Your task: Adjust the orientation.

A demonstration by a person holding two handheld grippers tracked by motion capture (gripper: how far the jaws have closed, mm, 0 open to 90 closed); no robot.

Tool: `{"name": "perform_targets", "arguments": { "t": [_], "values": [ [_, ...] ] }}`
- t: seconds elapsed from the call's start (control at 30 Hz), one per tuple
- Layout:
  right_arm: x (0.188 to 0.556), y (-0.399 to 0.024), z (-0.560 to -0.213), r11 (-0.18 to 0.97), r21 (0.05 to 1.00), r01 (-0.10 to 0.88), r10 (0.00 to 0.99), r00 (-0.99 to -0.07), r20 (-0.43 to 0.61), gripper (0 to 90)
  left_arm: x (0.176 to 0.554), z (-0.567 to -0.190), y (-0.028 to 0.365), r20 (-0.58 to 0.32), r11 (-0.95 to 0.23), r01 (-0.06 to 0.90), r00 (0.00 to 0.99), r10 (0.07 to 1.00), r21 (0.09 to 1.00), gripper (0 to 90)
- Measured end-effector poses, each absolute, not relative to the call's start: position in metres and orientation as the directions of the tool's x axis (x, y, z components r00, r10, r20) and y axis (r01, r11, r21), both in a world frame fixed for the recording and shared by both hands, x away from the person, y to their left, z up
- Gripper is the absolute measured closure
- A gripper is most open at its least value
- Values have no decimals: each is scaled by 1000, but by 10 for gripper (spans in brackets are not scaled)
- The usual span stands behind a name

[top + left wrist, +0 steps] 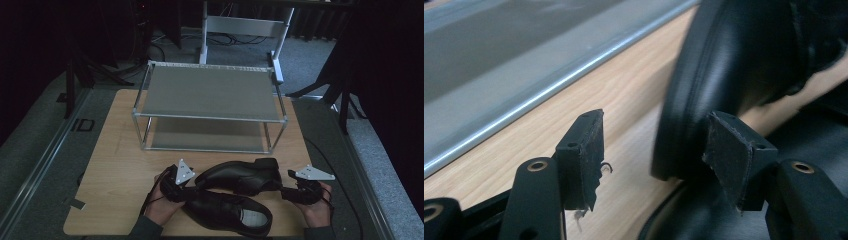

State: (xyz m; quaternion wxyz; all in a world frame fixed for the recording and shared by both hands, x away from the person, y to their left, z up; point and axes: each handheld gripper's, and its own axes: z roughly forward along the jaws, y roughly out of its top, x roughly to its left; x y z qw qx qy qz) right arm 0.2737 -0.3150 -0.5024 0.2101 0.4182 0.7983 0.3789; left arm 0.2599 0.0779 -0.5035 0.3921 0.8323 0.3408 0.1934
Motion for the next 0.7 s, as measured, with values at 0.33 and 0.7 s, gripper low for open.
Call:
{"name": "perform_targets", "arguments": {
  "t": [0.33, 0.7],
  "values": [
    [274, -314, -505, 379, 773, 509, 821, -571, -27, 277, 269, -505, 70, 47, -476, 412, 716, 696, 777, 403],
    [287, -306, -513, 404, 755, 516, 829, -556, -64, 335, 280, -502, 73, 3, -443, 420, 723, 691, 792, 433]
  ]
}}
